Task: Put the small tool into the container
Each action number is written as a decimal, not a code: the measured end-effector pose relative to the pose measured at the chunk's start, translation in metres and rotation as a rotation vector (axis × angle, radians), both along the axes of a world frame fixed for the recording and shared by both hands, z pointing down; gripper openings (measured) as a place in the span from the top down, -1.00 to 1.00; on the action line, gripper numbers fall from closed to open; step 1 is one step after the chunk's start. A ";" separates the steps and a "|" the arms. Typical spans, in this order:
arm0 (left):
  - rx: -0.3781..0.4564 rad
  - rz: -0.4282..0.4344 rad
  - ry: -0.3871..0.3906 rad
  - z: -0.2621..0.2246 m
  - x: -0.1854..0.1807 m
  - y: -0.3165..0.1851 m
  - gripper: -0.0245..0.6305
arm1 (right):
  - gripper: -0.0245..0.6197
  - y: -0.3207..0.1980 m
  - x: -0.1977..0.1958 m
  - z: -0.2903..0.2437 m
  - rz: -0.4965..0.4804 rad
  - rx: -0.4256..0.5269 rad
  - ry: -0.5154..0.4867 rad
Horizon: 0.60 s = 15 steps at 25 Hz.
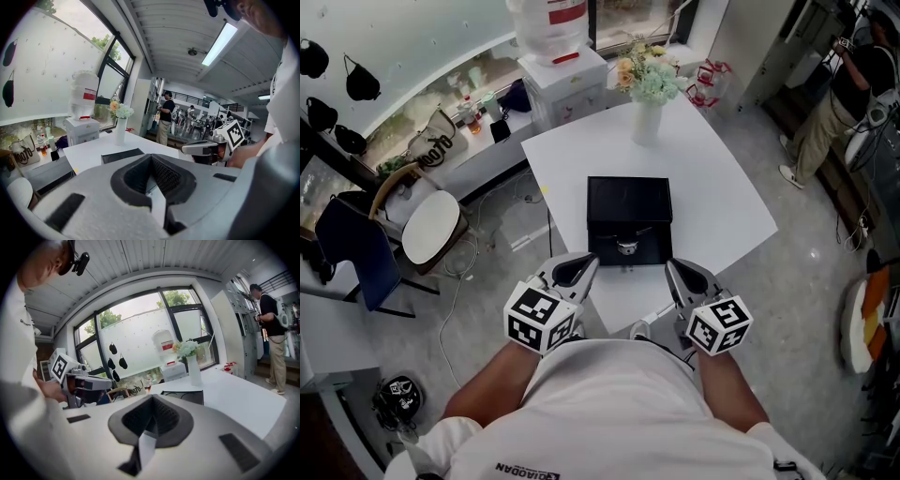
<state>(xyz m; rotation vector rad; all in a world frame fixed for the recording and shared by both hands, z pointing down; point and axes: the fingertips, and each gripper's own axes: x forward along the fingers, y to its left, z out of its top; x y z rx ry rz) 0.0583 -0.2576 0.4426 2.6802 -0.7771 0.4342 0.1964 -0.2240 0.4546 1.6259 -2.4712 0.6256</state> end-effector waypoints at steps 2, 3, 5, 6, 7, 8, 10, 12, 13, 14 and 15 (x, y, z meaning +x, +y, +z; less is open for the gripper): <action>0.001 -0.001 -0.001 0.000 -0.001 0.000 0.90 | 0.91 -0.001 0.000 0.000 -0.002 -0.002 0.001; 0.000 -0.002 -0.002 0.000 -0.001 -0.001 0.90 | 0.91 -0.001 0.000 0.000 -0.004 -0.003 0.001; -0.001 -0.003 -0.003 0.001 -0.001 -0.001 0.90 | 0.91 -0.001 -0.001 0.001 -0.007 -0.005 0.002; -0.001 -0.002 -0.003 0.001 -0.002 -0.001 0.90 | 0.91 -0.001 -0.002 0.002 -0.008 -0.006 0.002; -0.001 -0.002 -0.004 0.001 -0.002 0.000 0.90 | 0.91 -0.001 -0.002 0.002 -0.010 -0.006 0.002; 0.000 -0.001 -0.003 0.001 -0.002 0.000 0.90 | 0.91 -0.001 -0.003 0.003 -0.012 -0.007 0.001; 0.001 0.000 -0.003 0.001 -0.002 0.000 0.90 | 0.91 -0.001 -0.004 0.003 -0.016 -0.009 0.000; 0.003 0.001 -0.004 0.000 -0.001 -0.001 0.90 | 0.91 -0.001 -0.006 0.004 -0.021 -0.011 0.004; 0.003 0.002 -0.004 -0.001 -0.001 -0.002 0.90 | 0.91 -0.002 -0.006 0.003 -0.024 -0.012 0.006; 0.003 0.002 -0.004 -0.001 -0.001 -0.003 0.90 | 0.91 -0.002 -0.007 0.003 -0.027 -0.013 0.008; 0.003 0.002 -0.004 -0.001 -0.001 -0.003 0.90 | 0.91 -0.003 -0.008 0.003 -0.029 -0.013 0.008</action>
